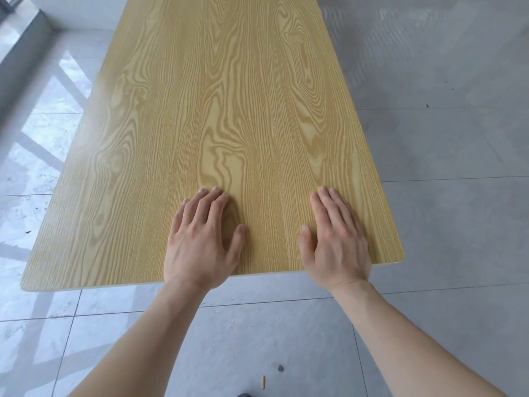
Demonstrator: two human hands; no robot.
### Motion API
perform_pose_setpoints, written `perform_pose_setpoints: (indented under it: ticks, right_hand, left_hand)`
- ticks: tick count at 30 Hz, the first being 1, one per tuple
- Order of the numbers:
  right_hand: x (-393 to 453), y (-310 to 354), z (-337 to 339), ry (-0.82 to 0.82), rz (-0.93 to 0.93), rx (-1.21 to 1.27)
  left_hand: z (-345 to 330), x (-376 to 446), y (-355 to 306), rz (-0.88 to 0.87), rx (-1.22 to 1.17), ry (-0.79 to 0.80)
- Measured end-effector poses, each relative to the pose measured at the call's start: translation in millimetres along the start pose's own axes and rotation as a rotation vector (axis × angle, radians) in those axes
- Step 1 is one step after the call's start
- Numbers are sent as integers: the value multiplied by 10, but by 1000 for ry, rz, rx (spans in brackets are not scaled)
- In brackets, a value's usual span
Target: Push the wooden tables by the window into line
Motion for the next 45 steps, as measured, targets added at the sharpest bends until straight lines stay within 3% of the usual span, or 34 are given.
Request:
perform_pose_setpoints:
  ticks: [6,15,19,25,31,37,45]
  right_hand:
    - [31,42,83,55,-6,-16]
    - [-20,46,57,273,-55,-26]
    - [-15,82,178,458,-62,12]
    - [39,-6,708,831,-110,94]
    - [65,-462,1405,997,-167,33]
    - [178,-1345,2098,1017,-184,22]
    - [650,-2636,2923,895,-197,35]
  left_hand:
    - [88,2,-2,3,15,33]
    - [-40,-38,4,-3,85,147]
    - [-19,-46,-37,43,82,238]
    - [276,62,-393,118,86,547]
    - [637,316,-1154,57,173,821]
    - [879,685,-2296,49,160,797]
    - [1011,1402,-3712,9,106,747]
Point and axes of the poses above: each hand's wrist, its own x-axis towards the middle knuckle, its own z-axis out of the back of the hand, y = z × x, the point moved 5 cm from there along x, towards the middle knuckle, and after that the axes turned 11 degrees about y, right-handed, at the moved point
